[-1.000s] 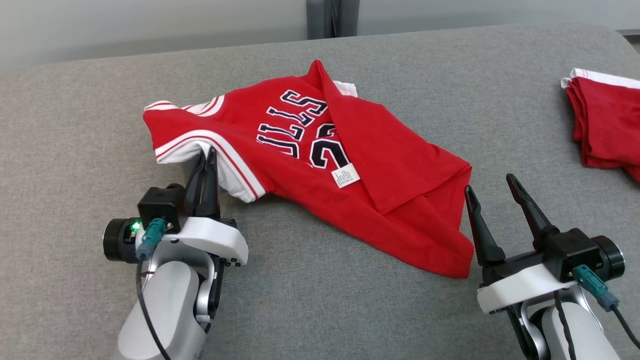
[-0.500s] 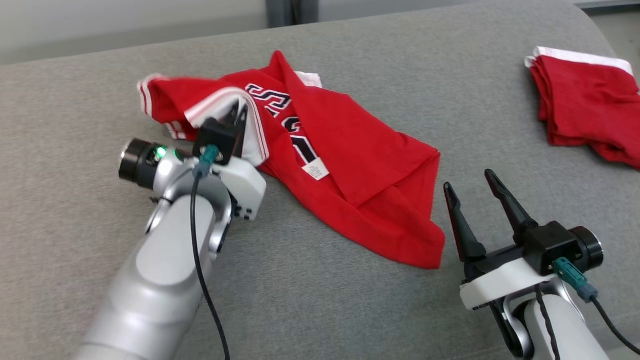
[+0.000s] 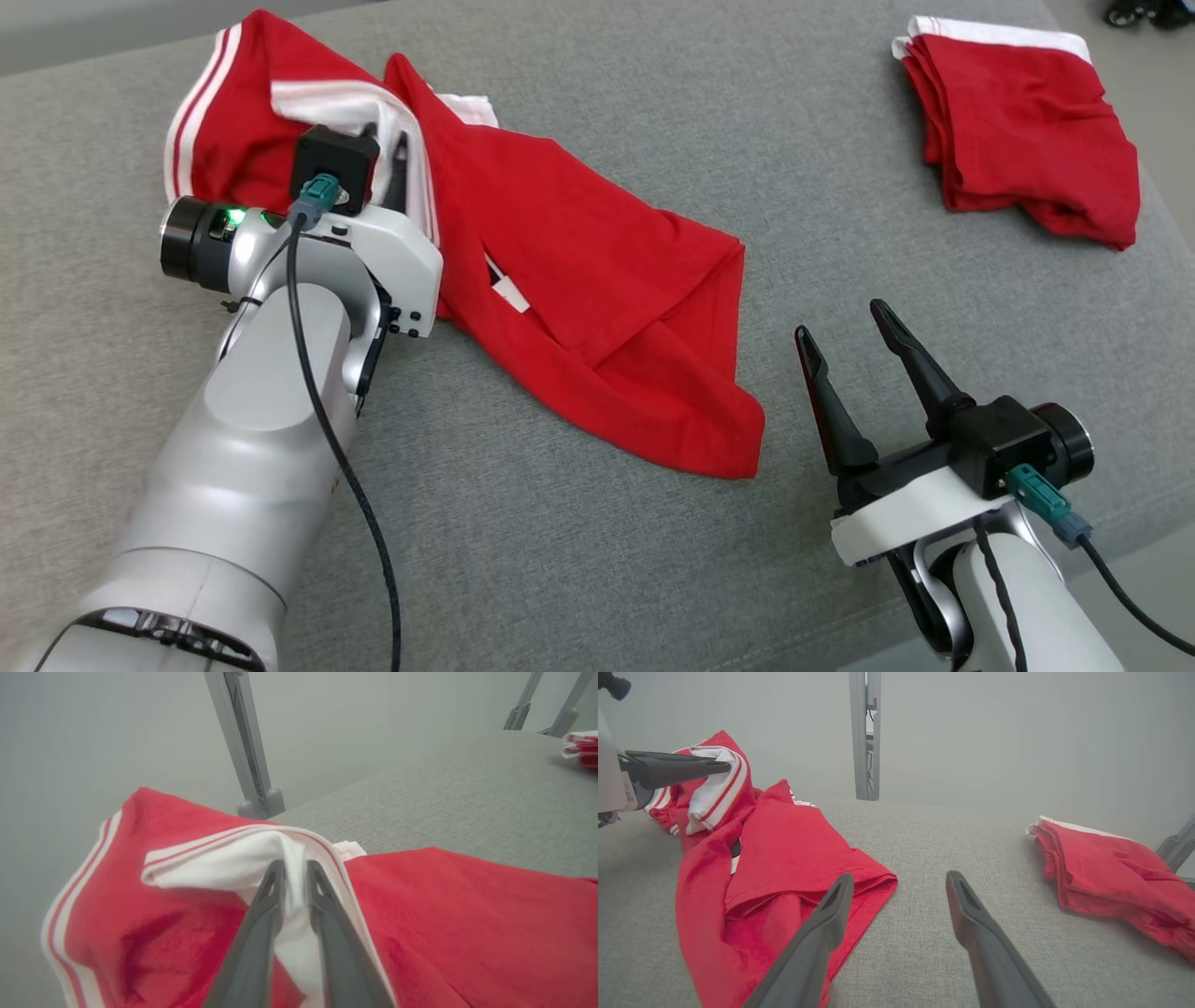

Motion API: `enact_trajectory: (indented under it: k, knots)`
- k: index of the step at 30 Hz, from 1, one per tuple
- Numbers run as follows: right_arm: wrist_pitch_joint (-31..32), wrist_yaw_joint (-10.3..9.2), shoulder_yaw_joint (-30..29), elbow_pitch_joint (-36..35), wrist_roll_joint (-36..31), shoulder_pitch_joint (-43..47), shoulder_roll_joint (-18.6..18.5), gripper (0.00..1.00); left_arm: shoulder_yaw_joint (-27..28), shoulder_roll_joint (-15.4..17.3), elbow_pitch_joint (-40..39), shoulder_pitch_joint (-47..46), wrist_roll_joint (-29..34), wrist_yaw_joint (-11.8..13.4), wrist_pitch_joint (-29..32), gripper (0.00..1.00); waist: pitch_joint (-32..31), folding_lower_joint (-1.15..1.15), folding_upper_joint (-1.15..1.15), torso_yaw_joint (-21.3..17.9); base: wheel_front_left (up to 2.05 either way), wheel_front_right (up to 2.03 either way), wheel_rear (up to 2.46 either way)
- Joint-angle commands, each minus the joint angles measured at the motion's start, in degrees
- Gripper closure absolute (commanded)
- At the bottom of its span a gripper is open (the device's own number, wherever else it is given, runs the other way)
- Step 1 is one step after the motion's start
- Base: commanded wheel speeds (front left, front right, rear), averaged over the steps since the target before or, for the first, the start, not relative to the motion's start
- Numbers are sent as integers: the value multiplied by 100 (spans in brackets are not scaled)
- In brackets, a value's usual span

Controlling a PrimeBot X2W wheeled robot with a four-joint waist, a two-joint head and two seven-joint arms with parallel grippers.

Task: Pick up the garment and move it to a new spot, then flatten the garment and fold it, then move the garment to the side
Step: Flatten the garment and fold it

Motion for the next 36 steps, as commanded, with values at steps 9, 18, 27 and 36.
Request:
enact_trajectory:
  k: [9,18,27,36]
  knots:
    - [-30,0,-66,30,-13,17,3,0,-98,-7,282,-105,-249,-164,-383,0,70,0,0,59,0,0,0]
    - [-30,0,-175,22,-109,99,-8,0,17,-12,-789,476,-460,-23,-427,0,-174,0,0,422,0,0,0]
    - [-30,0,-423,-27,-164,232,-91,0,480,164,-2405,1716,-253,99,-430,0,-430,0,0,765,0,0,0]
    - [-30,0,-525,-100,-200,359,-93,0,832,114,-3154,2798,-30,17,-430,0,-518,0,0,878,0,0,0]
